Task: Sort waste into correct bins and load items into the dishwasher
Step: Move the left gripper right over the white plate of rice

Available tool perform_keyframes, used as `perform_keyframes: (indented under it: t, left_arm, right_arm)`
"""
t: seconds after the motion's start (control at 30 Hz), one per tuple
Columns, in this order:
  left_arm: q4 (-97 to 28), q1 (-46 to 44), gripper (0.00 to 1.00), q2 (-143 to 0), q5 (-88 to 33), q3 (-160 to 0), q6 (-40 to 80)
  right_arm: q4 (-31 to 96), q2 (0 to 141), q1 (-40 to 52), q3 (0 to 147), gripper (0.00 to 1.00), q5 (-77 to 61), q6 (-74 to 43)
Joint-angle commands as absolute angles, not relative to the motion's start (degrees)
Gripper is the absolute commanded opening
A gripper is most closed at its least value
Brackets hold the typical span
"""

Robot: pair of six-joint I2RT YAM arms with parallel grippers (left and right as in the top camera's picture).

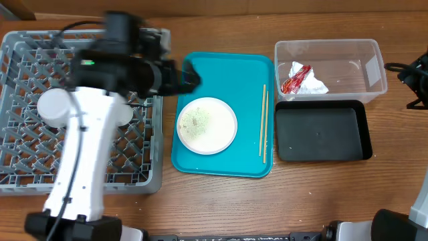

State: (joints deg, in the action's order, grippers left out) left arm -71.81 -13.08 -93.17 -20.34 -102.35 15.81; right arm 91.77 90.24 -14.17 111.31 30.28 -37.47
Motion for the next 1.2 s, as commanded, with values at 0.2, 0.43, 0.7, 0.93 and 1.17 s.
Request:
perform_keyframes:
  t: [0.2, 0.43, 0.7, 0.93, 1.17]
  left_arm:
    - [-71.7, -28.12, 1.0, -101.43, 4.01, -102.37, 22.35]
    - [-72.16, -29.61, 1.0, -108.66, 3.99, -102.37, 22.35]
    - [-73.97, -28.73, 1.0, -110.17, 4.08, -102.56, 22.28]
    - [-75.31, -26.0, 1.0, -105.54, 4.8, -102.72, 22.28]
    - [-78.37, -19.86, 1.0, -98.48, 8.56, -102.72, 22.37]
  right_arm:
    - [91.68, 89.91, -14.24, 111.37, 1.0, 30.7, -37.5]
    - [91.66, 89.91, -14.24, 111.39, 1.0, 30.7, -37.5]
    - [91.66, 89.91, -14.24, 111.39, 1.0, 30.7, -37.5]
    - [91.68, 89.91, -14.24, 111.39, 1.0, 30.7, -37.5]
    - [91.66, 89.91, -14.24, 111.39, 1.0, 30.7, -37.5]
